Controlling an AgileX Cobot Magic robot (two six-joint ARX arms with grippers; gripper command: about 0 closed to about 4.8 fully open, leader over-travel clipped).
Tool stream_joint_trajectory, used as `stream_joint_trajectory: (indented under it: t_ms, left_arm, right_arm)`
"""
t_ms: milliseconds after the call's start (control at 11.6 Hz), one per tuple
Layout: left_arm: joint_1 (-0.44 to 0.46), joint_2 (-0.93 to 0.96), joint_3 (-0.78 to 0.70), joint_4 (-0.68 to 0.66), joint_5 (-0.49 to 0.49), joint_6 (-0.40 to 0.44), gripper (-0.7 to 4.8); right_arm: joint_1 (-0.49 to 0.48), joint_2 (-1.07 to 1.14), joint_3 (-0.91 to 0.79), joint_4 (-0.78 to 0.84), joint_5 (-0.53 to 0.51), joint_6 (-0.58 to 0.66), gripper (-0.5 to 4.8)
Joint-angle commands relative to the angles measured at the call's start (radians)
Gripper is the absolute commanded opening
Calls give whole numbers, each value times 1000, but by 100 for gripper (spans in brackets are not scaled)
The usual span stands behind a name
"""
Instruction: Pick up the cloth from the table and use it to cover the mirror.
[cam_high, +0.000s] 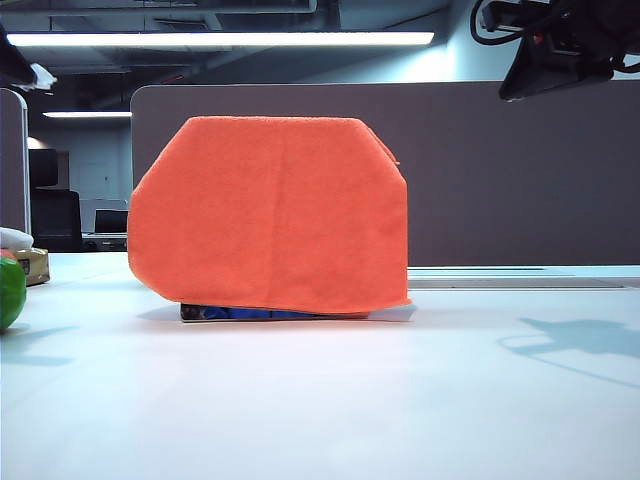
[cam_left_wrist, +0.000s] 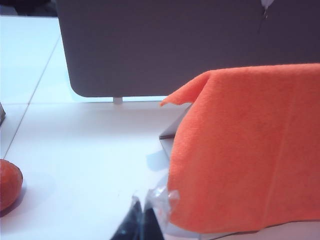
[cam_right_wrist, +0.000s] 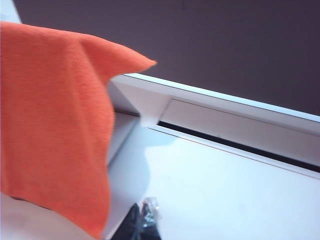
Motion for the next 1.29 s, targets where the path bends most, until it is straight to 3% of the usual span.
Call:
stream_joint_trajectory:
  t_ms: [86, 258, 602, 688, 774, 946, 1118, 1204, 1290]
  left_arm:
    - [-1, -160, -74, 19, 4, -2, -2]
    - [-1, -205, -94, 18, 4, -2, -2]
    - [-1, -361, -211, 17, -95, -3, -2]
    - [0, -389, -235, 16, -117, -3, -2]
    - [-1, -435, -267, 6, -116, -29, -2]
    - [-1, -507, -293, -45, -114, -45, -2]
    - [-1, -584, -293, -95, -106, -74, -3]
    - [-1, -615, -293, -114, -106, -74, -3]
    - [-1, -624, -293, -126, -111, -73, -3]
  right_arm:
    - [-8, -98, -82, 95, -26, -20, -1]
    - [-29, -139, -111, 103, -27, -20, -1]
    - [-218, -303, -206, 103, -82, -24, -2]
    - [-270, -331, -217, 104, -135, -14, -2]
    - [-374, -386, -244, 104, -251, 18, -1]
    - [-477, -496, -320, 104, -321, 64, -1]
    - [-443, -653, -425, 90, -291, 63, -2]
    - [-396, -728, -448, 36, -190, 55, -2]
    - [-380, -749, -452, 16, -158, 55, -2]
